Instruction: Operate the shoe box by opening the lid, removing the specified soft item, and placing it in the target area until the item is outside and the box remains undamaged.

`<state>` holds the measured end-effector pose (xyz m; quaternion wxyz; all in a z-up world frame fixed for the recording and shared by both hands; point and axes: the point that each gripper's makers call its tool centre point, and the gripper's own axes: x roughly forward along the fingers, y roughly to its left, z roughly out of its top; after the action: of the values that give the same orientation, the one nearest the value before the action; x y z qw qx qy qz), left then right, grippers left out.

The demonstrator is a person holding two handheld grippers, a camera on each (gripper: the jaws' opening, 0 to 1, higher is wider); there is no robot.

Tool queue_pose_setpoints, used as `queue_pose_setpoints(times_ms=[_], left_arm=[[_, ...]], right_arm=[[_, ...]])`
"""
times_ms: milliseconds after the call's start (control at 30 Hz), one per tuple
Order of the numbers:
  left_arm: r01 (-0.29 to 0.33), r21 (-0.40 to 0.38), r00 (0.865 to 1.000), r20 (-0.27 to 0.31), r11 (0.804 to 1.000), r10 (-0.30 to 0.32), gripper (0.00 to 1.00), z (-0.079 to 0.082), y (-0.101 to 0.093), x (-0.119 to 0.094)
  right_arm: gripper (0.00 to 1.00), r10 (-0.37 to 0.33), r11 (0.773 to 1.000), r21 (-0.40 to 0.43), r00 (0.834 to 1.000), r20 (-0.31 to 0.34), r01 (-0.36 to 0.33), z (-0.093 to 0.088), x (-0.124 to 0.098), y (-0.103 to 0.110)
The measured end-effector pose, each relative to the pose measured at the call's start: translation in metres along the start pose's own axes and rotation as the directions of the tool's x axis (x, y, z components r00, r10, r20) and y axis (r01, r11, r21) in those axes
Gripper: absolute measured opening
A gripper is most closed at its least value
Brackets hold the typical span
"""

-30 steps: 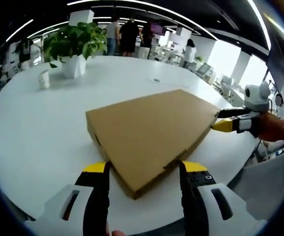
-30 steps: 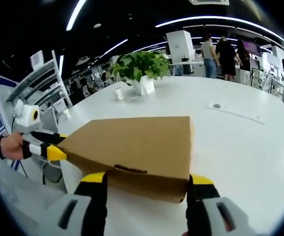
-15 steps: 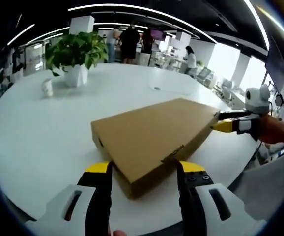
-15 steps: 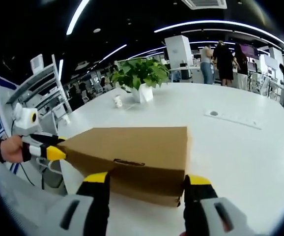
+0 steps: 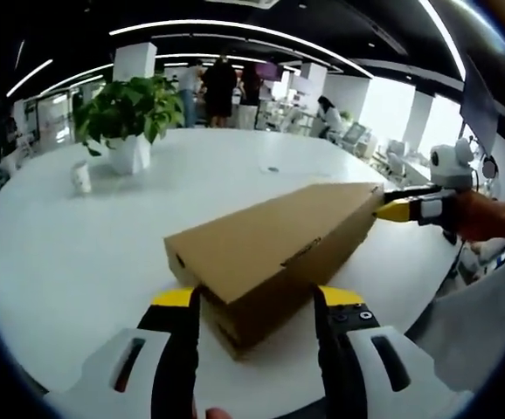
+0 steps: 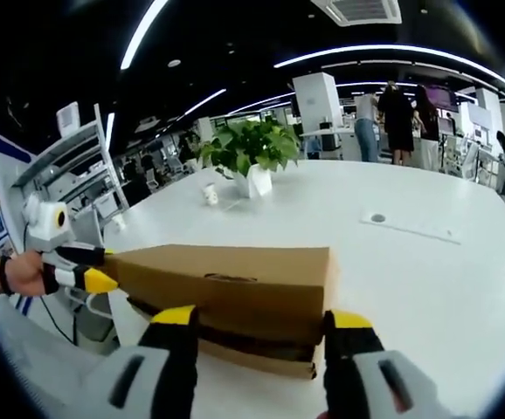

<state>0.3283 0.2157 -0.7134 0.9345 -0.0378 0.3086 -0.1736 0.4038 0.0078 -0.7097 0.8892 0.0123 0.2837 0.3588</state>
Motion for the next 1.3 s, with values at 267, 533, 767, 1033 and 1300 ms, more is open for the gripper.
queue_pose_setpoints(times_ms=[267, 533, 767, 1033, 1300], left_arm=[[0.012, 0.044, 1.0, 0.017, 0.999, -0.013, 0.52, 0.007, 0.003, -0.002], [-0.022, 0.09, 0.999, 0.036, 0.996, 0.018, 0.45, 0.021, 0.011, -0.004], [-0.05, 0.103, 0.997, 0.06, 0.993, 0.044, 0.4, 0.032, 0.017, -0.007], [-0.086, 0.125, 0.994, 0.079, 0.988, 0.076, 0.35, 0.044, 0.018, -0.011], [-0.114, 0.139, 0.991, 0.087, 0.984, 0.103, 0.3, 0.05, 0.022, -0.012]], right_arm=[[0.55, -0.002, 1.0, -0.003, 1.0, 0.02, 0.002, 0.014, -0.002, -0.001], [0.54, -0.003, 1.0, -0.005, 0.999, 0.055, 0.003, 0.034, -0.003, 0.0], [0.54, -0.003, 1.0, -0.021, 0.997, 0.074, 0.004, 0.05, -0.001, -0.001], [0.54, -0.008, 0.999, -0.034, 0.996, 0.092, 0.011, 0.065, 0.001, 0.001], [0.54, -0.007, 0.998, -0.061, 0.995, 0.099, 0.013, 0.075, 0.003, 0.0]])
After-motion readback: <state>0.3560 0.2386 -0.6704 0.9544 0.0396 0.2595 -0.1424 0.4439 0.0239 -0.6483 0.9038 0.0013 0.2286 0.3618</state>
